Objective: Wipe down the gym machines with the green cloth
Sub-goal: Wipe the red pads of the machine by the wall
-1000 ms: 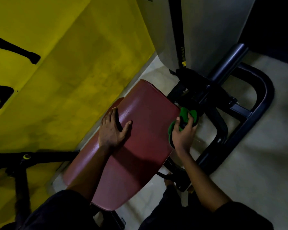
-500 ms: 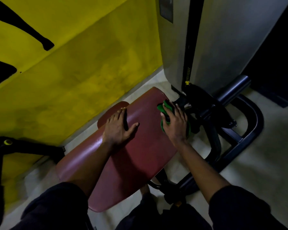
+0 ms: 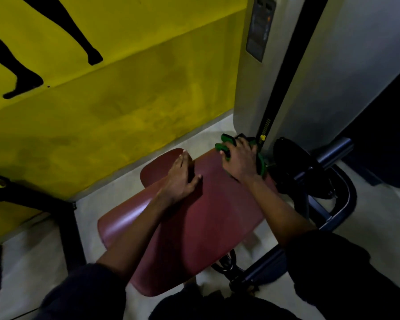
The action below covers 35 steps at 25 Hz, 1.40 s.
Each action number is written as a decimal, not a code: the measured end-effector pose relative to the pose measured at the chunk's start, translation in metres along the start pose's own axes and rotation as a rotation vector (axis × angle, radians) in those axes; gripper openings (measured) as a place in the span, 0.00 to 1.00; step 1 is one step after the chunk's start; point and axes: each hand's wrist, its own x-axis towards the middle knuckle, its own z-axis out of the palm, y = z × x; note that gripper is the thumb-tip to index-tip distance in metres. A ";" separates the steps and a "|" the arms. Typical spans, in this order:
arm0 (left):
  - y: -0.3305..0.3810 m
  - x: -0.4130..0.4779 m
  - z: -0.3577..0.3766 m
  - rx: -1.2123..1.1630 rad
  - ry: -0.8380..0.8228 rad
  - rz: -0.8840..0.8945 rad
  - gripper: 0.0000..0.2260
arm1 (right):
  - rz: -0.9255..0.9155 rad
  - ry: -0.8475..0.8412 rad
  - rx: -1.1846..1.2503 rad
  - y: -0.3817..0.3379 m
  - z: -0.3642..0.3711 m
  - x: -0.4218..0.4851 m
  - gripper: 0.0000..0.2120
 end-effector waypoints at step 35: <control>-0.178 -0.164 -0.020 -0.150 0.285 -0.155 0.23 | 0.100 -0.047 -0.045 -0.083 0.012 0.010 0.21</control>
